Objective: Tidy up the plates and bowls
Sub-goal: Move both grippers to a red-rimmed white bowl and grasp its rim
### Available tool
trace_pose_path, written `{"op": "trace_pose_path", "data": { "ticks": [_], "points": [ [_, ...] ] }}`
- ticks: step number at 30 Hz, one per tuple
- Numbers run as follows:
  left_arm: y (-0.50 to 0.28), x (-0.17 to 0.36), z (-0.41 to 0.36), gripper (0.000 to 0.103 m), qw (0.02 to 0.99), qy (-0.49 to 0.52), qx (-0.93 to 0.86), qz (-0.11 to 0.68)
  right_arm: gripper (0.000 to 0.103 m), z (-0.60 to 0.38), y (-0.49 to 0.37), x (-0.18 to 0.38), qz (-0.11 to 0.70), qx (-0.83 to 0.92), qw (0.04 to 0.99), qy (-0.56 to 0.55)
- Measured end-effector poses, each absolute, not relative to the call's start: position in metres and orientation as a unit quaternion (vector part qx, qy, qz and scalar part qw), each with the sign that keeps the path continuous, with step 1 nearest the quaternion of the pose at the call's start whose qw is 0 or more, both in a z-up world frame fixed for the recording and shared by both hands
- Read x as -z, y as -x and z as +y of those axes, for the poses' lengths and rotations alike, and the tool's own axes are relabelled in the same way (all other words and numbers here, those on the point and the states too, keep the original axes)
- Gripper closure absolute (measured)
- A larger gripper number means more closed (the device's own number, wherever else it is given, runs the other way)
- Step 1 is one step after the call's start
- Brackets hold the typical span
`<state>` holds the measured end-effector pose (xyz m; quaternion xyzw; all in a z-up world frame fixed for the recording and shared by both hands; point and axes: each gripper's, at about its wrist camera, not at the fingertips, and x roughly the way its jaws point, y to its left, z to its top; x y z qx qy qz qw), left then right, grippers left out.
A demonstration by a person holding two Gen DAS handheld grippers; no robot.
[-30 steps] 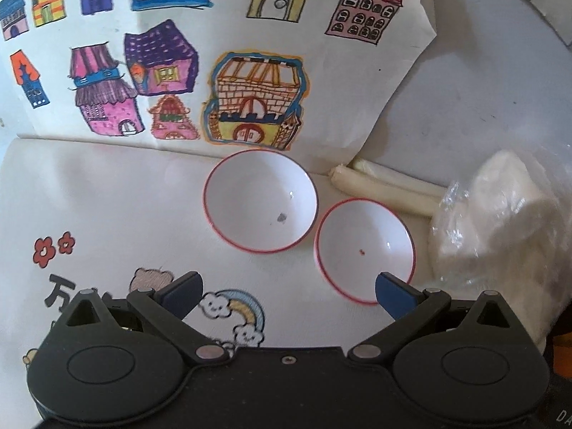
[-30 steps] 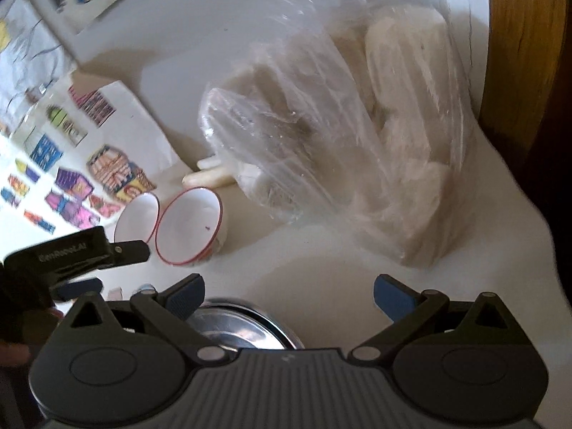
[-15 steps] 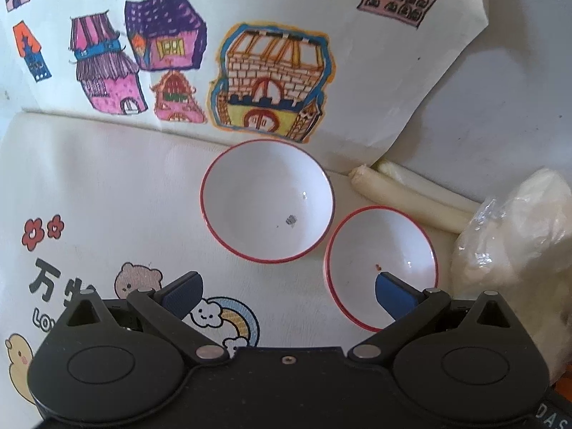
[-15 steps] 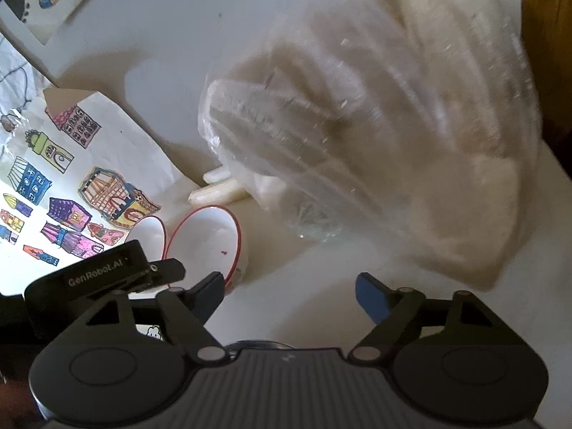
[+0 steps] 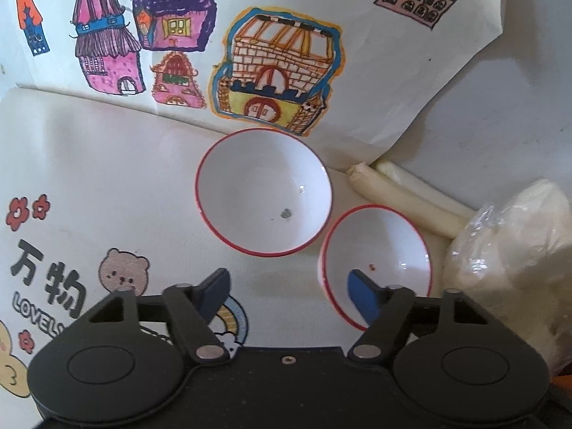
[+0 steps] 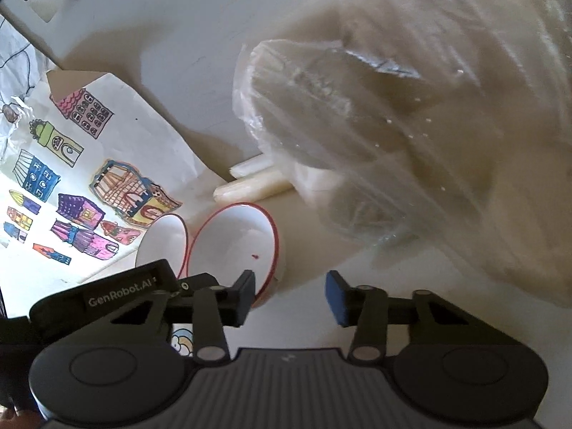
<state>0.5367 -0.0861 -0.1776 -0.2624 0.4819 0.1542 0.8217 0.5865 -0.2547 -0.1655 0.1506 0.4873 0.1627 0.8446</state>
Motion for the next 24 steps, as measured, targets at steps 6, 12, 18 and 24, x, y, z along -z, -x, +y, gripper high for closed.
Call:
{"op": "trace_pose_path", "data": {
  "ticks": [6, 12, 18, 24],
  "points": [
    [-0.538, 0.179, -0.091, 0.058, 0.823, 0.273, -0.133, 0.480, 0.069, -0.248, -0.591, 0.167, 0.490, -0.170, 0.843, -0.145],
    [-0.541, 0.187, -0.093, 0.073, 0.814, 0.296, -0.125, 0.484, 0.070, -0.243, -0.595, 0.171, 0.492, -0.174, 0.842, -0.135],
    [-0.544, 0.186, -0.097, 0.088, 0.820, 0.295, -0.106, 0.478, 0.084, -0.243, -0.596, 0.172, 0.491, -0.195, 0.837, -0.140],
    [-0.542, 0.182, -0.102, 0.089, 0.824, 0.288, -0.096, 0.478, 0.086, -0.244, -0.594, 0.171, 0.497, -0.191, 0.836, -0.133]
  ]
}}
